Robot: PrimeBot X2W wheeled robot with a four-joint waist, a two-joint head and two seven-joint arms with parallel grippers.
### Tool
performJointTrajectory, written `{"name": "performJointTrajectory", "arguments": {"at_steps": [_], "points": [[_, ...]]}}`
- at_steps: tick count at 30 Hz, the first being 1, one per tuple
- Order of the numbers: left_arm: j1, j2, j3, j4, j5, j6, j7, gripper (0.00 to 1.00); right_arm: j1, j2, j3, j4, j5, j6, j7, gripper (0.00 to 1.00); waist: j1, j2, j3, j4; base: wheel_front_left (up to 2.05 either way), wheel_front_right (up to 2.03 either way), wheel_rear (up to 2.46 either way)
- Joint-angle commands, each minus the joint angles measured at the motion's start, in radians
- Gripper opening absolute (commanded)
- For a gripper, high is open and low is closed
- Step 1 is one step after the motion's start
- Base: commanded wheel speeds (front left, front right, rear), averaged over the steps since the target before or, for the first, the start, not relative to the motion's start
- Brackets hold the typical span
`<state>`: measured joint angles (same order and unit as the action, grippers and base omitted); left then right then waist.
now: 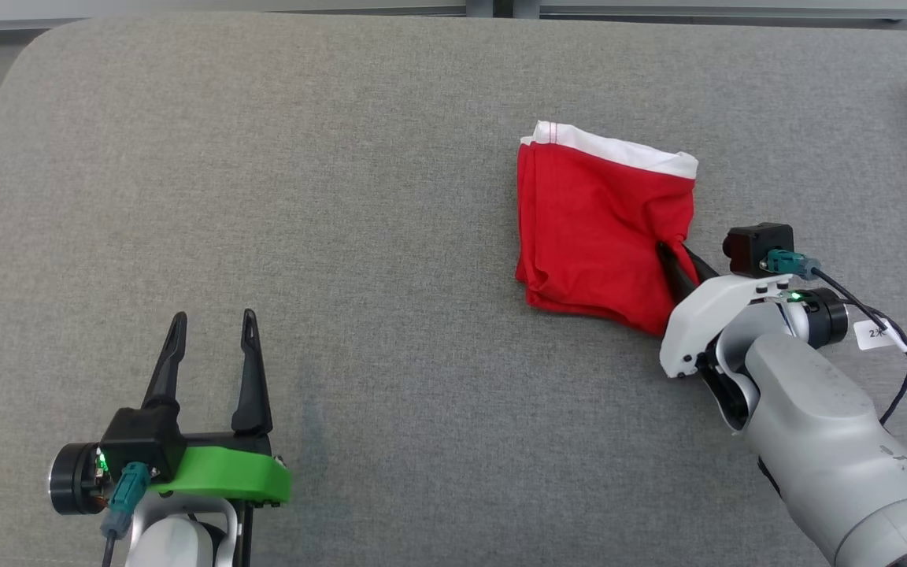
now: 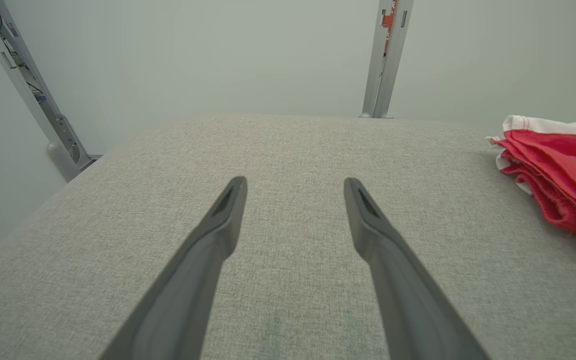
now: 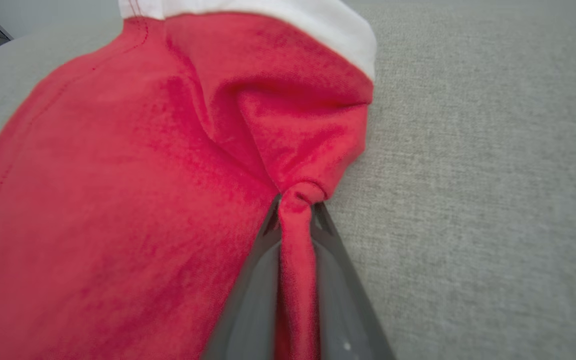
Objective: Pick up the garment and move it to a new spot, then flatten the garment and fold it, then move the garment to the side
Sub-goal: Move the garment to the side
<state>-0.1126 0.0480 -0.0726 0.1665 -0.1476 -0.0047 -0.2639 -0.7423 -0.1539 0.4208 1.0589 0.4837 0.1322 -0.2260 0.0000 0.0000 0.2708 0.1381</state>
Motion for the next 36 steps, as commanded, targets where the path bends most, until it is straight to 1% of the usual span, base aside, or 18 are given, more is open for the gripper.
{"name": "performJointTrajectory", "arguments": {"at_steps": [1,5,9,11,20,24,28,31,36], "points": [[-0.012,0.005,-0.003,0.002,-0.01,-0.001,0.0,1.0,-0.001,-0.021,0.016,0.013,0.006,-0.003,0.004,0.0,0.0,0.0,-0.002,-0.006,0.0,0.0,0.0],[-0.012,0.005,-0.007,0.0,-0.007,-0.003,0.0,1.0,-0.037,-0.061,0.074,0.001,0.012,-0.003,0.013,0.0,0.0,0.0,-0.001,-0.026,0.0,0.0,0.0],[-0.029,0.005,-0.007,-0.008,0.006,-0.011,0.0,1.0,-0.088,-0.122,0.145,-0.033,0.024,-0.003,0.045,0.0,0.0,0.0,0.021,-0.057,0.0,0.0,0.0],[-0.038,0.005,-0.005,-0.01,0.013,-0.017,0.0,1.0,-0.115,-0.16,0.189,-0.059,0.029,-0.003,0.063,0.0,0.0,0.0,0.041,-0.08,0.0,0.0,0.0],[-0.113,0.007,-0.008,-0.043,0.063,-0.04,0.0,1.0,-0.274,-0.378,0.369,-0.202,0.063,-0.003,0.131,0.0,0.0,0.0,0.177,-0.206,0.0,0.0,0.0],[-0.145,0.019,-0.004,-0.066,0.084,-0.05,0.0,1.0,-0.352,-0.454,0.41,-0.259,0.092,-0.003,0.127,0.0,0.0,0.0,0.243,-0.269,0.0,0.0,0.0],[-0.169,0.036,-0.003,-0.091,0.103,-0.058,0.0,1.0,-0.412,-0.532,0.439,-0.291,0.118,-0.003,0.13,0.0,0.0,0.0,0.293,-0.32,0.0,0.0,0.0],[-0.175,0.053,0.001,-0.107,0.113,-0.059,0.0,1.0,-0.443,-0.576,0.45,-0.302,0.134,-0.003,0.133,0.0,0.0,0.0,0.322,-0.346,0.0,0.0,0.0],[-0.18,0.075,-0.001,-0.146,0.129,-0.062,0.0,1.0,-0.497,-0.654,0.468,-0.298,0.158,-0.003,0.136,0.0,0.0,0.0,0.374,-0.372,0.0,0.0,0.0]]}}
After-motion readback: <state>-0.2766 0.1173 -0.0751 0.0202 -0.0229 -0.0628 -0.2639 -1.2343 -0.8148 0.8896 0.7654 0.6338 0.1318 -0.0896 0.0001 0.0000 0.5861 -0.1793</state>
